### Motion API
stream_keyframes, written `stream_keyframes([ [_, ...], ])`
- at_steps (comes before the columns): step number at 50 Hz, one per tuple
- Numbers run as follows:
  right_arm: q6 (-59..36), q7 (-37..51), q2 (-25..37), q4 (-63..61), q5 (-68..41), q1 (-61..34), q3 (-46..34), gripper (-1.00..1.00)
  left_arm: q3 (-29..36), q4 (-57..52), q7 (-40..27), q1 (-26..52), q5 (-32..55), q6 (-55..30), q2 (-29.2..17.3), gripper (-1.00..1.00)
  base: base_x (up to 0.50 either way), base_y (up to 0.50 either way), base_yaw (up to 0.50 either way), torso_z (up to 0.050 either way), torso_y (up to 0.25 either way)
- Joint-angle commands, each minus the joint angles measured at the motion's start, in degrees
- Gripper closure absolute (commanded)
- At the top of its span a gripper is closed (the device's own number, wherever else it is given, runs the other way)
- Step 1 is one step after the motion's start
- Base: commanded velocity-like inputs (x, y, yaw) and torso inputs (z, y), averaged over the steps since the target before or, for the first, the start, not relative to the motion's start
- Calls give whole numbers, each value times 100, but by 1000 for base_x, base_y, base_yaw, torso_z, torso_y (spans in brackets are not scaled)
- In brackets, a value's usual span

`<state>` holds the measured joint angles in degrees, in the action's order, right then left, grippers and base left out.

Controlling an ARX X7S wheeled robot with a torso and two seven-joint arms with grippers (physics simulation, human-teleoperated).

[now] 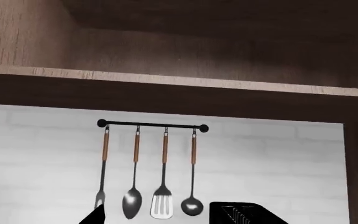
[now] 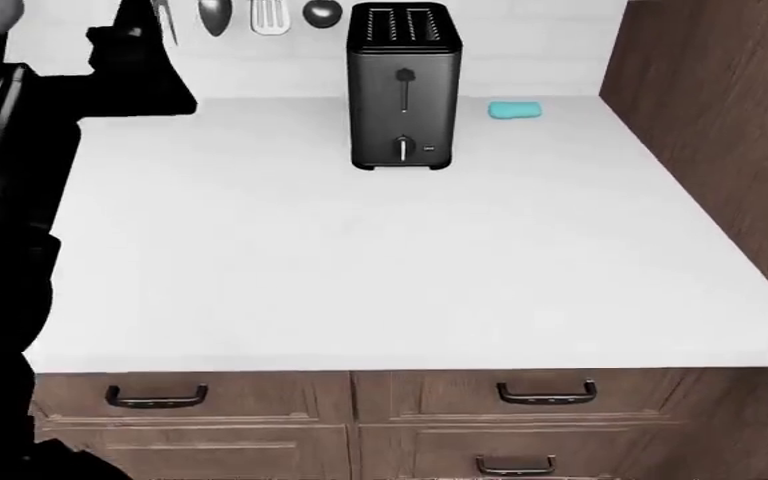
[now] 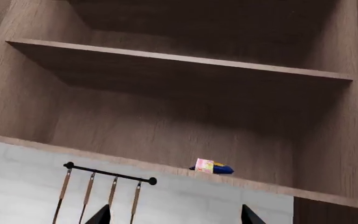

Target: Pick the bar and yogurt from the counter and place them in the cabinets closest to them.

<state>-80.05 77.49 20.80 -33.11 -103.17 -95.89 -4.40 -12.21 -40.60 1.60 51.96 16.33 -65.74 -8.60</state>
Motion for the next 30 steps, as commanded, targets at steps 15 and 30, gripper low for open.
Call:
stream_keyframes([
  [15, 4924, -4012, 1888, -2429, 5880, 7491, -764, -100, -1050, -1048, 659, -2435, 734, 1676, 396, -100, 13, 71, 0, 0, 0],
  [30, 5466, -4114, 2061, -2528, 6348, 8211, -688, -100, -1844, -1790, 457, -2373, 1974, 1157, 381, -100, 94, 499, 0, 0, 0],
])
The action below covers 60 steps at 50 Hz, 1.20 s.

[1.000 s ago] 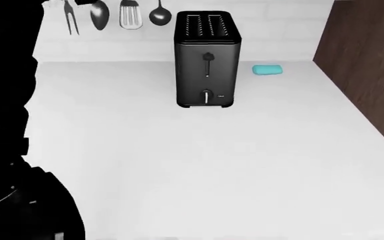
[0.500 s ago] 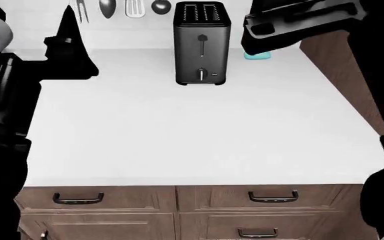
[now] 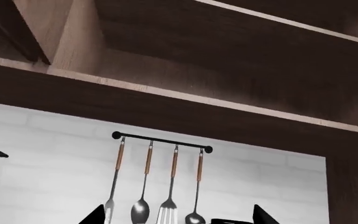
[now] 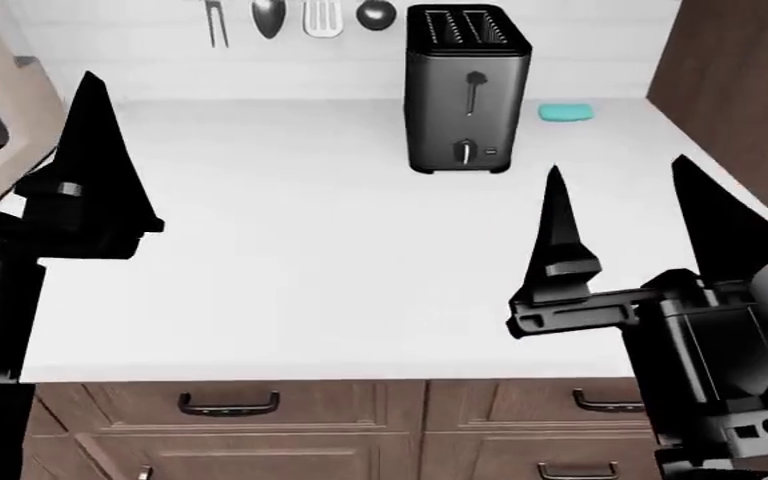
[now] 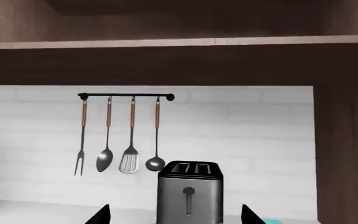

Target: Pick the bar and yogurt from the counter and place them in the cabinets closest to them.

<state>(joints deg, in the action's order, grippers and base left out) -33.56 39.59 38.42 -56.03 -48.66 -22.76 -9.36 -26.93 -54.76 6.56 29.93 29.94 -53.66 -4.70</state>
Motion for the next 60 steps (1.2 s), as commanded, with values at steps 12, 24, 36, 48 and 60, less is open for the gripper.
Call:
stream_keyframes([
  [12, 824, -157, 387, -302, 955, 797, -378, -100, -162, -324, -66, -334, 663, 213, -100, -100, 91, 499, 0, 0, 0],
  [24, 868, 29, 530, -324, 897, 667, -590, -100, -127, -339, -196, -391, 856, 300, -217, -100, 91, 499, 0, 0, 0],
  [36, 996, 215, 712, -344, 916, 606, -801, -100, -138, -343, -334, -451, 1076, 397, -308, -100, 63, 499, 0, 0, 0],
  [48, 1177, 378, 899, -339, 853, 521, -999, -100, -143, -317, -482, -479, 1259, 470, -413, -100, -9, 500, 0, 0, 0],
  [60, 1328, 469, 1027, -309, 772, 440, -1152, -100, -169, -310, -652, -486, 1471, 506, -521, -100, -39, 500, 0, 0, 0],
])
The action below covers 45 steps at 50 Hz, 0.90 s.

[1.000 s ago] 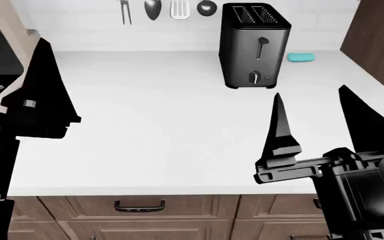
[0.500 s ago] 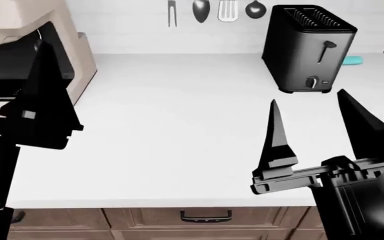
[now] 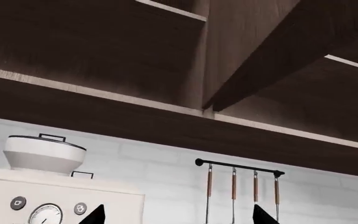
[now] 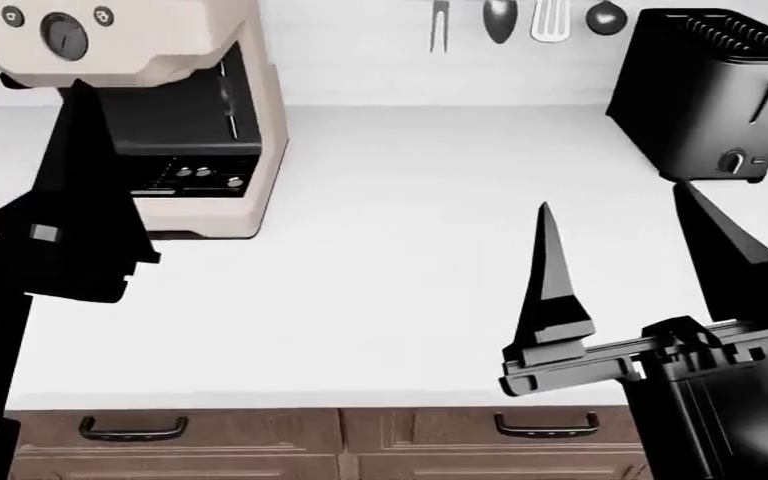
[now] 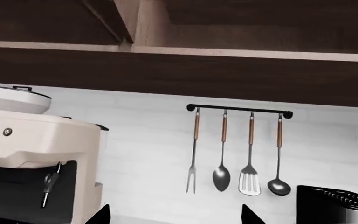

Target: Pick the bar and yogurt from the counter and place them in the cabinets closest to them.

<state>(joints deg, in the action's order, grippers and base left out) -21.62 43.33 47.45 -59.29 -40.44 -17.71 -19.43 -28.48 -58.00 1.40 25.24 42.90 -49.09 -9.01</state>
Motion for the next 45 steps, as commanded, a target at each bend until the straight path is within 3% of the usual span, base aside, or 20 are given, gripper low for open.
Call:
stream_keyframes([
  [1, 142, 100, 130, 22, -45, -70, -159, -100, -9, 16, -148, -20, 181, 54, -99, -100, 4, 500, 0, 0, 0],
  [45, 482, 275, 403, 50, 22, -231, -562, -100, 206, 137, -519, -156, 441, 446, -443, -100, 63, 499, 0, 0, 0],
])
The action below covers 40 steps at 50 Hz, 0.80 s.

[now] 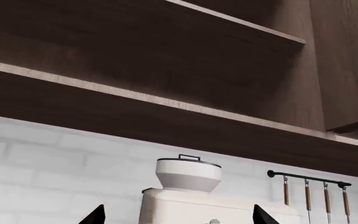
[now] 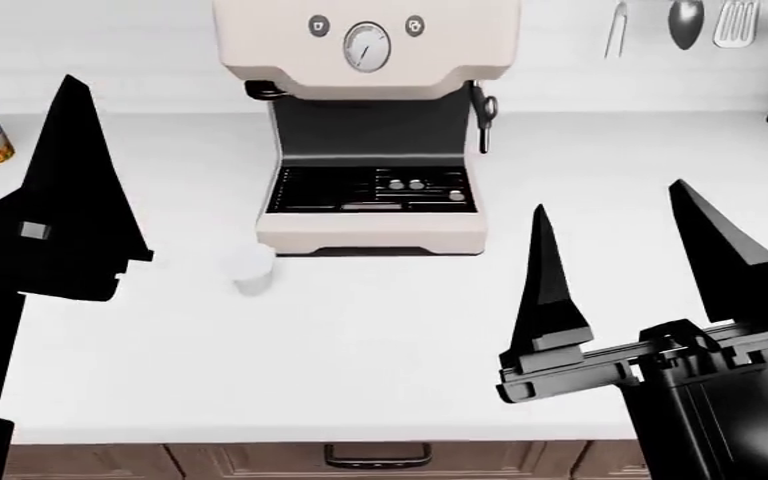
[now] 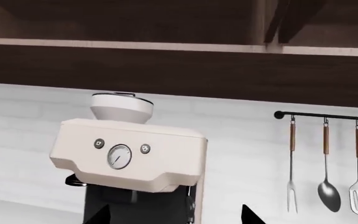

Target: Pick the bar and yogurt from the counter and place them in the cabinets closest to them.

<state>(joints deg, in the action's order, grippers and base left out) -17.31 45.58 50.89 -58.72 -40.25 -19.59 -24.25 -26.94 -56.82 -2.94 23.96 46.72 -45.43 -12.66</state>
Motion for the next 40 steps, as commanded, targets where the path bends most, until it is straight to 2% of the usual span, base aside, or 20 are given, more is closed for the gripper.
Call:
stream_keyframes([
  [1, 43, 56, 63, -18, 17, -54, -99, -100, 56, 21, -93, -30, 65, 89, -84, -100, 94, 499, 0, 0, 0],
  [28, 224, 127, 203, 28, -50, -196, -369, -100, 224, 71, -231, -124, 107, 313, -231, -100, 87, 499, 0, 0, 0],
  [40, -975, 118, -240, 710, -1603, -1107, -890, -100, 345, 106, -276, -151, 77, 382, -284, -100, 0, 0, 0, 0, 0],
])
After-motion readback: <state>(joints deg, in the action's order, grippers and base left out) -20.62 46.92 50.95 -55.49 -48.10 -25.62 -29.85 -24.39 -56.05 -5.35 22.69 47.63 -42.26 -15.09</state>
